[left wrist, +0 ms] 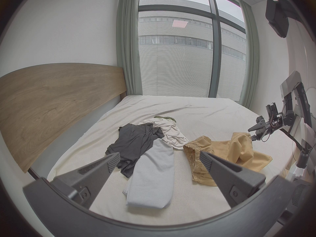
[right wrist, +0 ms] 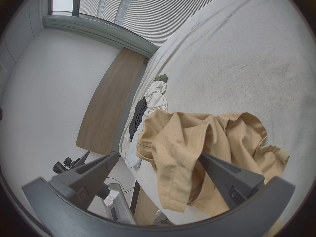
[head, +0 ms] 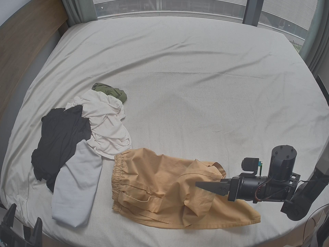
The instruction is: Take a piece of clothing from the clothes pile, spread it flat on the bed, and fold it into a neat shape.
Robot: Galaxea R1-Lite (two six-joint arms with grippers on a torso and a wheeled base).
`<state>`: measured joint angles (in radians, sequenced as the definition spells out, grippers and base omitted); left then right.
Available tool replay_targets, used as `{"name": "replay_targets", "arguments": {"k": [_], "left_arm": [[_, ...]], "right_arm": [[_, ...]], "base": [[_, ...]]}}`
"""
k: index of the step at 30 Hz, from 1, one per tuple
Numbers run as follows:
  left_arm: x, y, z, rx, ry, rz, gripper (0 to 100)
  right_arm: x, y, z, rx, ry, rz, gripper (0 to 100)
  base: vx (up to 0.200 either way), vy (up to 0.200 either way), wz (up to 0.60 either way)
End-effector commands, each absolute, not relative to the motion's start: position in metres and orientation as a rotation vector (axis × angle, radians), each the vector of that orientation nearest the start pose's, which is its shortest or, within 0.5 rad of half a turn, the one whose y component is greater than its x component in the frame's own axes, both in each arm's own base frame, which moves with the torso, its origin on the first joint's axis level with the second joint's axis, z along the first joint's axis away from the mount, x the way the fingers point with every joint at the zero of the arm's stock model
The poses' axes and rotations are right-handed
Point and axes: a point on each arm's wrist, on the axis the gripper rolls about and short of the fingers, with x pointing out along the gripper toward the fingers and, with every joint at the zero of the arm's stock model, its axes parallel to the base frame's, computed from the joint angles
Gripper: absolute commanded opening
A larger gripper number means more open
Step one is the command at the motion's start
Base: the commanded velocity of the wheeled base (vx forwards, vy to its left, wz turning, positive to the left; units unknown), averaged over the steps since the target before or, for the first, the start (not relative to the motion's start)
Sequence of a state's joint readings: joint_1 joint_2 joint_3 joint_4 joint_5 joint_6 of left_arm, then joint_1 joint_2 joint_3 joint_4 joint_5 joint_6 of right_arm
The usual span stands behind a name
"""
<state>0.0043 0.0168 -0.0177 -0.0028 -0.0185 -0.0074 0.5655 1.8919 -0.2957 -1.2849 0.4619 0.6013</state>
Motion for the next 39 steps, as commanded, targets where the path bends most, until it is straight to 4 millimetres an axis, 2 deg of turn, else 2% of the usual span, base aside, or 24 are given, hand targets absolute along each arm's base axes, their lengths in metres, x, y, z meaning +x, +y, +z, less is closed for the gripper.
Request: {"name": "replay_targets", "arguments": {"k": [1,10,18,22,31,39], "left_arm": [[-0.023,-0.001,0.076,-0.008,-0.001,-0.014,100],[-0.023,-0.001,0.076,-0.008,-0.001,-0.014,100],[-0.023,-0.001,0.076,-0.008,-0.001,-0.014,100],[-0.023,-0.001,0.076,-0.008,-0.001,-0.014,100],[-0.023,-0.001,0.076,-0.008,-0.001,-0.014,100],[-0.023,-0.001,0.076,-0.008,-0.001,-0.014,100]], "right_arm": [[0.209,0.148,0.083,0.531,0.609,0.902,100],[0.191,0.144,0.091,0.525,0.602,0.934,100],[0.188,0.142,0.094,0.522,0.587,0.931,100],[0.192,0.147,0.096,0.522,0.577,0.942,100],[0.211,0.160,0.084,0.520,0.599,0.932,100],[0.220,0.169,0.087,0.521,0.572,0.950,100]], "base": [[0.000,0.000,0.00],[0.000,0.000,0.00],[0.000,0.000,0.00],[0.000,0.000,0.00],[0.000,0.000,0.00],[0.000,0.000,0.00]]}}
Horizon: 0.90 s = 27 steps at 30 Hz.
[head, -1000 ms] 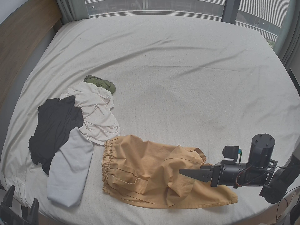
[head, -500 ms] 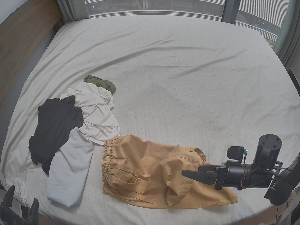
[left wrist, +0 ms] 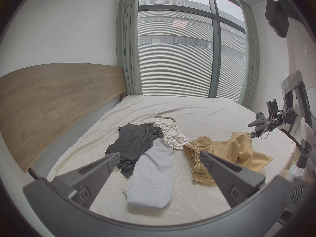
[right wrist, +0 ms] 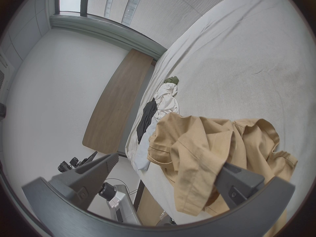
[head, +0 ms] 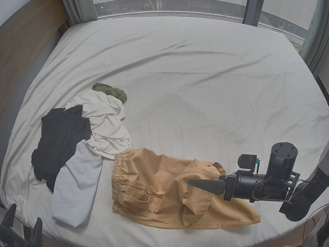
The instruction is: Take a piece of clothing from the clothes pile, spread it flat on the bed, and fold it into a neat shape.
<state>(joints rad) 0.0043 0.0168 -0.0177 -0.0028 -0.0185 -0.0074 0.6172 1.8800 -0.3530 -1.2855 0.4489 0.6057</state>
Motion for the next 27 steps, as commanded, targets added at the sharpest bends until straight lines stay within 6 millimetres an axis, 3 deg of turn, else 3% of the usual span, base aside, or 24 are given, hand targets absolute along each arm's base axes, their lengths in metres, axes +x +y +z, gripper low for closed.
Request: {"name": "replay_targets", "arguments": {"k": [1,16,17,27], "left_arm": [[-0.0227,-0.0005,0.0758,-0.008,-0.001,-0.014,100],[-0.0227,-0.0005,0.0758,-0.008,-0.001,-0.014,100],[-0.0227,-0.0005,0.0758,-0.008,-0.001,-0.014,100],[-0.0227,-0.0005,0.0758,-0.008,-0.001,-0.014,100]], "right_arm": [[0.2210,0.1702,0.0865,0.521,0.573,0.951,100],[0.2278,0.1794,0.0861,0.523,0.563,0.966,100],[0.2281,0.1796,0.0865,0.523,0.558,0.964,0],[0.2293,0.1792,0.0844,0.526,0.564,0.954,0]], "base": [[0.000,0.000,0.00],[0.000,0.000,0.00],[0.000,0.000,0.00],[0.000,0.000,0.00]]}}
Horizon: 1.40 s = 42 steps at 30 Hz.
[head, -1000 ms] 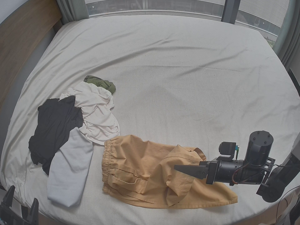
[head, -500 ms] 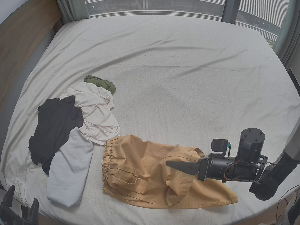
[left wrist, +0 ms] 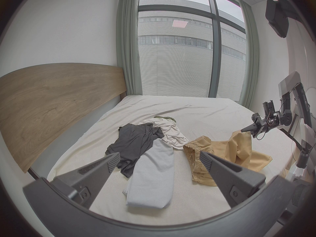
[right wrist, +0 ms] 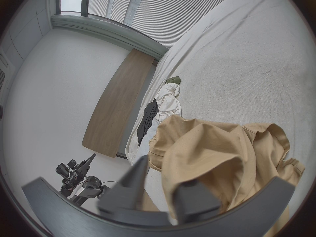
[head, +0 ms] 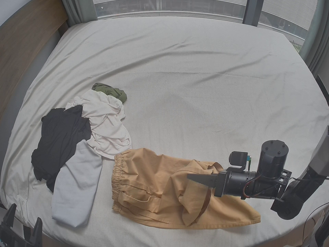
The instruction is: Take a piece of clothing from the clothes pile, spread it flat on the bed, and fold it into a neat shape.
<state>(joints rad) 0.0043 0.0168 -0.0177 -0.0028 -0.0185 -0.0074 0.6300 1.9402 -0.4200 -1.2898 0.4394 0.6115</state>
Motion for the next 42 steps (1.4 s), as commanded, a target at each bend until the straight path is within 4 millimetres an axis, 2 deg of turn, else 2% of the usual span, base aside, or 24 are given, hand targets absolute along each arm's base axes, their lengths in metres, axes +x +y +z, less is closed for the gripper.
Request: {"name": "replay_targets", "arguments": {"k": [1,9,21,30,42], "left_arm": [[-0.023,-0.001,0.076,-0.008,-0.001,-0.014,100],[-0.023,-0.001,0.076,-0.008,-0.001,-0.014,100],[-0.023,-0.001,0.076,0.031,-0.007,-0.034,100],[-0.023,-0.001,0.076,0.043,-0.009,-0.041,100],[-0.023,-0.001,0.076,0.046,-0.010,-0.040,100]], "right_arm": [[0.230,0.180,0.084,0.527,0.550,0.954,0],[0.232,0.179,0.080,0.549,0.503,0.936,0],[0.214,0.159,0.101,0.596,0.409,0.951,0],[0.221,0.138,0.114,0.609,0.342,0.914,0],[0.226,0.124,0.117,0.614,0.324,0.895,0]], "base": [[0.000,0.000,0.00],[0.000,0.000,0.00],[0.000,0.000,0.00],[0.000,0.000,0.00],[0.000,0.000,0.00]]}}
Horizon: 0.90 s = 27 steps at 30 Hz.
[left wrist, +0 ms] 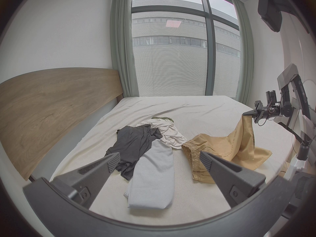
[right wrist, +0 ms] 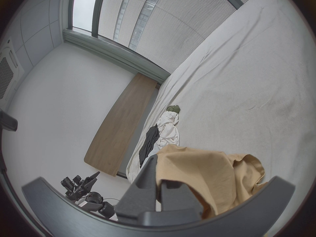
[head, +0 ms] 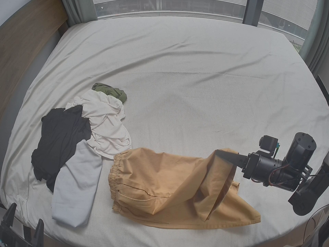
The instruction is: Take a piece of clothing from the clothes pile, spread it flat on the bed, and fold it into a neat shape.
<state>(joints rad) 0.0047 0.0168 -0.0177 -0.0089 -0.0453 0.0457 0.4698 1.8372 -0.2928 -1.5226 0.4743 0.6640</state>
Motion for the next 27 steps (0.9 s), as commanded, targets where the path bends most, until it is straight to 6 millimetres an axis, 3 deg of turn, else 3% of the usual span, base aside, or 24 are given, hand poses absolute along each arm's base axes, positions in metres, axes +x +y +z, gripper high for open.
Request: {"name": "replay_targets", "arguments": {"k": [1,8,9,10,12,14,18,19,22,27], "left_arm": [[-0.023,-0.001,0.077,0.046,-0.012,-0.040,100],[-0.024,-0.001,0.083,0.037,-0.050,-0.036,100],[-0.029,-0.001,0.109,0.028,-0.171,-0.042,100],[-0.039,-0.002,0.157,0.021,-0.338,-0.039,100],[-0.040,-0.002,0.222,0.021,-0.443,-0.039,100],[-0.041,-0.001,0.248,0.021,-0.451,-0.068,100],[-0.016,-0.001,0.241,0.002,-0.284,-0.223,100],[-0.005,-0.003,0.230,-0.018,-0.214,-0.277,100],[0.016,-0.007,0.225,-0.193,-0.077,-0.370,100],[0.047,-0.017,0.234,-0.278,0.024,-0.486,100]], "right_arm": [[0.226,0.124,0.117,0.614,0.323,0.897,0],[0.229,0.117,0.118,0.616,0.319,0.884,0],[0.230,0.116,0.117,0.616,0.320,0.884,0],[0.230,0.116,0.117,0.616,0.320,0.884,0],[0.230,0.117,0.118,0.616,0.317,0.888,0],[0.230,0.119,0.117,0.615,0.323,0.891,0],[0.230,0.118,0.116,0.616,0.323,0.887,0],[0.230,0.117,0.117,0.616,0.322,0.883,0],[0.231,0.114,0.118,0.617,0.315,0.877,0],[0.231,0.112,0.118,0.617,0.316,0.888,0]], "base": [[0.000,0.000,0.00],[0.000,0.000,0.00],[0.000,0.000,0.00],[0.000,0.000,0.00],[0.000,0.000,0.00],[0.000,0.000,0.00],[0.000,0.000,0.00],[0.000,0.000,0.00],[0.000,0.000,0.00],[0.000,0.000,0.00]]}}
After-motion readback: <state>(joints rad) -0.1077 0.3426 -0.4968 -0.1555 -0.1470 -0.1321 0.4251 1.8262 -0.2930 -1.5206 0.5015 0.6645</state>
